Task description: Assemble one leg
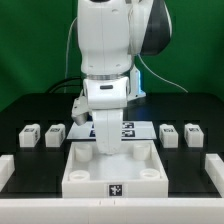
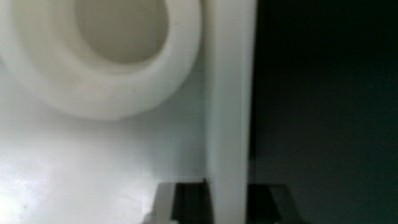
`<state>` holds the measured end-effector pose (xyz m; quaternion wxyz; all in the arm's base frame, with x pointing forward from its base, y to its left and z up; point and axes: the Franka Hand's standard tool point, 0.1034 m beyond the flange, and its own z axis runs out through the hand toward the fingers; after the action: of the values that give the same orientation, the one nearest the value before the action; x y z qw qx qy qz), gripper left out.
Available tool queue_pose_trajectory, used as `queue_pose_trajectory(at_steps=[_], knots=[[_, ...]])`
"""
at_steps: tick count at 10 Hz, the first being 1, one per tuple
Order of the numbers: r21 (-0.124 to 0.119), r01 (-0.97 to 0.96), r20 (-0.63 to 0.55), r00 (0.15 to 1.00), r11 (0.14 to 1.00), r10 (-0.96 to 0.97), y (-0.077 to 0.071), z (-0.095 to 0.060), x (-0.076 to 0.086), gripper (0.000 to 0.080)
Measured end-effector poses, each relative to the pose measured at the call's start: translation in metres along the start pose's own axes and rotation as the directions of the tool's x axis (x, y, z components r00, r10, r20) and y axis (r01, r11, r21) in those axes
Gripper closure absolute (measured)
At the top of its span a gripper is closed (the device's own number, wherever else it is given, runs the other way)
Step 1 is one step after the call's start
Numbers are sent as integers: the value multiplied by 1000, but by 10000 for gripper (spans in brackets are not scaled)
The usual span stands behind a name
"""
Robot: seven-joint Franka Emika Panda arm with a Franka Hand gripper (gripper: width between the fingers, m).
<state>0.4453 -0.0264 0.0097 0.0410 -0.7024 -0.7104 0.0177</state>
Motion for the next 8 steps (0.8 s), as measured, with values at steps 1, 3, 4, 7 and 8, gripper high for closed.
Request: queue_pose_trajectory(at_steps=[1, 3, 4, 7, 8], knots=[[-6, 3, -6, 1000, 1000, -3, 6, 0, 11, 735], [-23, -3, -25, 1000, 1000, 3, 21, 1, 36, 735], [-33, 1, -37, 999, 999, -2, 31, 1, 51, 735], [-42, -2, -55, 998, 999, 0, 44, 0, 70, 735], [-42, -13, -59, 998, 999, 11, 45, 1, 75, 735]])
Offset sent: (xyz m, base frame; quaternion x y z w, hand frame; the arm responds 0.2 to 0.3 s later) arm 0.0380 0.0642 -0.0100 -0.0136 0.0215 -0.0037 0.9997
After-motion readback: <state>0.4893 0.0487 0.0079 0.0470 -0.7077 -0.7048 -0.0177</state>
